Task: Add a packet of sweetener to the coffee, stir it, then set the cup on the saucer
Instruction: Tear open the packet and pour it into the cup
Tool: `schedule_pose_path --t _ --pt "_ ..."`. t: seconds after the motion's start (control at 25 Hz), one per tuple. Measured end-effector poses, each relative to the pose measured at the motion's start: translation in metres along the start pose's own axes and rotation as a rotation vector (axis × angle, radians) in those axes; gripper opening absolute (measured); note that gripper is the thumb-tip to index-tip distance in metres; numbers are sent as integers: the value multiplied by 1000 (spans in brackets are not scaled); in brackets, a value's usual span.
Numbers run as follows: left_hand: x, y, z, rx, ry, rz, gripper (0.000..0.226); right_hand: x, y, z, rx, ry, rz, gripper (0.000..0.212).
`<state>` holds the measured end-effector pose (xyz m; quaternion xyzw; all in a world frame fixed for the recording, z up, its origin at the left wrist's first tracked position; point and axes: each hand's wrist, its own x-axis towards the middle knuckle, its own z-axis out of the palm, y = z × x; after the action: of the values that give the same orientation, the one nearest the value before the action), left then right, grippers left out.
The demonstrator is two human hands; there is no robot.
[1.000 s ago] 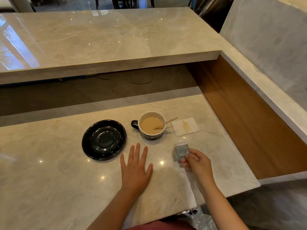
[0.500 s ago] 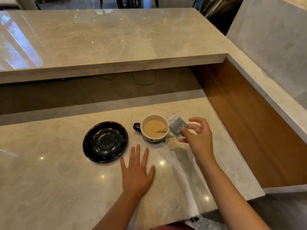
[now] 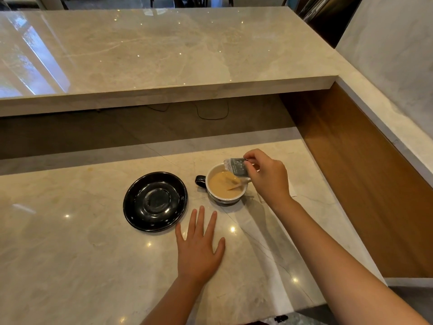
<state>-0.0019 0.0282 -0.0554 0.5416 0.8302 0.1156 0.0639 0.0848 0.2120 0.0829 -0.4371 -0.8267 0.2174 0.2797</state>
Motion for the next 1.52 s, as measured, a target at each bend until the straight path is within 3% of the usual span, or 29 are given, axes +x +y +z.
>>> schedule_pose_path --t 0.24,0.52,0.76,0.92,1.28,1.52 --pt "0 1 -2 1 -19 -5 63 2 2 6 -41 -21 -211 16" --pt "0 1 -2 1 -29 -9 62 1 6 8 11 17 -240 21" --pt "0 1 -3 -9 -25 -4 63 0 6 12 92 12 24 15" --pt "0 1 -1 -7 -26 -10 64 4 5 9 117 -33 88 14" --pt "0 1 -2 -13 -21 -9 63 8 -3 7 104 -90 30 14" --pt "0 1 -3 -2 -18 -5 63 2 5 5 231 -16 237 9"
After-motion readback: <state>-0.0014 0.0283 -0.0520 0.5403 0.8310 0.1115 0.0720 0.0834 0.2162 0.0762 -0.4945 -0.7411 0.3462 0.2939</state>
